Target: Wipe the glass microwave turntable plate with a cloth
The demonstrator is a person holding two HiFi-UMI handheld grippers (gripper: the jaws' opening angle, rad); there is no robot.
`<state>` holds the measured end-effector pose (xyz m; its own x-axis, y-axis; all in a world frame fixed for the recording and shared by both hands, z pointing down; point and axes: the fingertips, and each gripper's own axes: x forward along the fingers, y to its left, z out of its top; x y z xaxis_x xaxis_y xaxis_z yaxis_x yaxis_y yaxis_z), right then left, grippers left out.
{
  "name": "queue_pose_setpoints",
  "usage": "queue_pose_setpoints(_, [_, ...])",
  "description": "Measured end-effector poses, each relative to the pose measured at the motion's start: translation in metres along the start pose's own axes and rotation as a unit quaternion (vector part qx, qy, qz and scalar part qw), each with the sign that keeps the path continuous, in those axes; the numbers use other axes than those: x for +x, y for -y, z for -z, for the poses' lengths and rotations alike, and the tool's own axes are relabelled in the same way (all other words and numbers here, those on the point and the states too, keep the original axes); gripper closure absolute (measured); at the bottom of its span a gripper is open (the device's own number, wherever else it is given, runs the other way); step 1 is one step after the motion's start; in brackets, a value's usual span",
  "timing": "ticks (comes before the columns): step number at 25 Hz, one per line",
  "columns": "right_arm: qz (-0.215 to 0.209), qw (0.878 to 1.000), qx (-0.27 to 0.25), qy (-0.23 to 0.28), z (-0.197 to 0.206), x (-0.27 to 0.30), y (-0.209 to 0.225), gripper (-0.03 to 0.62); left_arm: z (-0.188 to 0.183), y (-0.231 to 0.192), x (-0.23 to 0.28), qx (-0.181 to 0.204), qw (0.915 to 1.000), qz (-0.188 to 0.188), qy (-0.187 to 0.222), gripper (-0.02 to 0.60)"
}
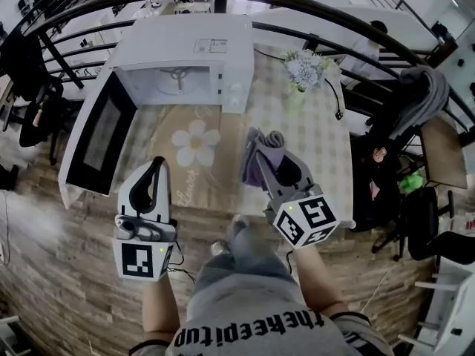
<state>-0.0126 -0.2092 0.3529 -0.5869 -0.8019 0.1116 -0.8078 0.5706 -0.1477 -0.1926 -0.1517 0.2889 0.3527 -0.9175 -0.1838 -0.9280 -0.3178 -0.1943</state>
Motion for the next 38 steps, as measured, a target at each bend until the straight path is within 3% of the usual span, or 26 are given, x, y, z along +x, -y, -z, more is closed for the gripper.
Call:
queue_pose_setpoints(5, [0.01,0.995,0.056,-0.081,0.052,0.031,0.018,0.48,0.023,-0.004,0.016,-0.014,0.9997,0.008,-0.018,0.571])
queue_pose_setpoints(10, [0.018,0.981,0.11,-0.16,0.101,0.07,0.035,0.48,0.05,-0.013,0.031,-0.027,0.9987,0.005,-0.042,0.571])
queue_pose_setpoints(18, [0.002,0.957,0.146,-0.25,0.16,0.127,0.036,0.484,0.082,-0.025,0.047,-0.04,0.9965,-0.004,-0.074,0.571])
queue_pose_setpoints(30, [-0.011,0.935,0.092,-0.344,0.218,0.194,0.021,0.488,0.106,-0.05,0.053,-0.043,0.9928,-0.041,-0.104,0.571])
queue_pose_setpoints(34, [-0.015,0.921,0.037,-0.388,0.245,0.204,0.016,0.49,0.111,-0.054,0.051,-0.044,0.9914,-0.05,-0.113,0.571])
queue_pose_setpoints(38, [-0.022,0.915,-0.005,-0.403,0.25,0.205,0.017,0.49,0.11,-0.057,0.052,-0.041,0.9918,-0.052,-0.109,0.571])
